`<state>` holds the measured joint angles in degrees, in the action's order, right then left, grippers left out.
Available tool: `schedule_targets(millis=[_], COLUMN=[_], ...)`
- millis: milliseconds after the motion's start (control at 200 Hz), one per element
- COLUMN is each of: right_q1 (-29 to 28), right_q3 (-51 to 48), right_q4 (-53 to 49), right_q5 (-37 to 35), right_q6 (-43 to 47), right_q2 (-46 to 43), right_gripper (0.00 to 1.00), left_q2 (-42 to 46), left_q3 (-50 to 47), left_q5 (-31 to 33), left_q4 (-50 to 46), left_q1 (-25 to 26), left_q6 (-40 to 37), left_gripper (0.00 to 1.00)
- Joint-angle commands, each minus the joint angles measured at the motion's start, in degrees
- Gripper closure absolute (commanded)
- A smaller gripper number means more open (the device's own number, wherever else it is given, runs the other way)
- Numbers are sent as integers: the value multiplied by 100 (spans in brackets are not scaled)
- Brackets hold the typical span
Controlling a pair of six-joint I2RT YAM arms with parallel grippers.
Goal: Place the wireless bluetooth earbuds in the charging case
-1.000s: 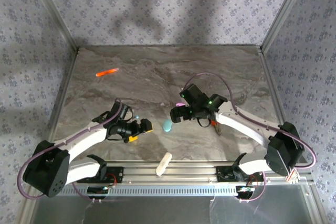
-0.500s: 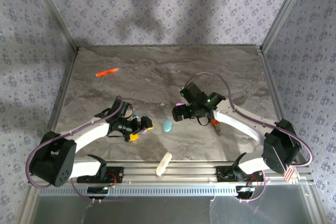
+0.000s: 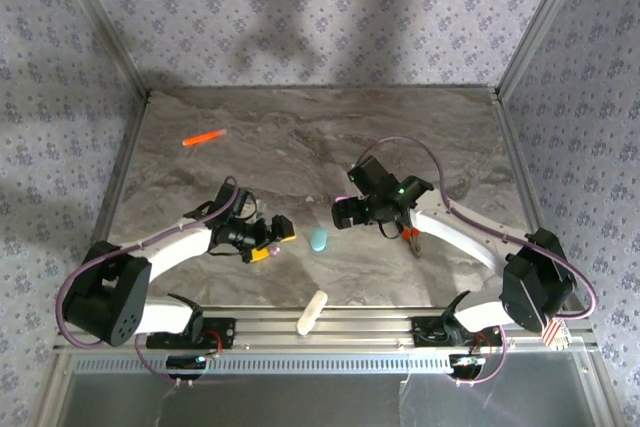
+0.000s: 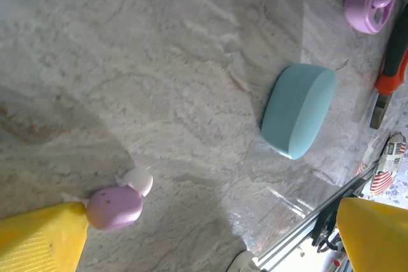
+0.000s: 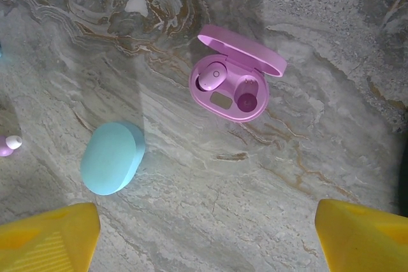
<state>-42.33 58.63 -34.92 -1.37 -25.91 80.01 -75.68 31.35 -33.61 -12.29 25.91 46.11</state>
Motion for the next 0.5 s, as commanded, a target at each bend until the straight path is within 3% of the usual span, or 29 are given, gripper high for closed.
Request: schedule_targets(millis=[0, 285, 495], right_q1=[34, 41, -290], right_q3=[-97, -73, 274], right_q4=[24, 3, -321], right_q5=[-66, 11, -283], right_q6=[42, 42, -46], right_q2=[-148, -149, 140], right_gripper=[11, 11, 17], left_q2=[-113, -97, 647], left_q3=[186, 319, 196], left_q5=[-14, 139, 465], left_q4=[233, -22, -642], left_q1=[1, -45, -664], left_q6=[-111, -259, -478], left_gripper=[0, 0, 0])
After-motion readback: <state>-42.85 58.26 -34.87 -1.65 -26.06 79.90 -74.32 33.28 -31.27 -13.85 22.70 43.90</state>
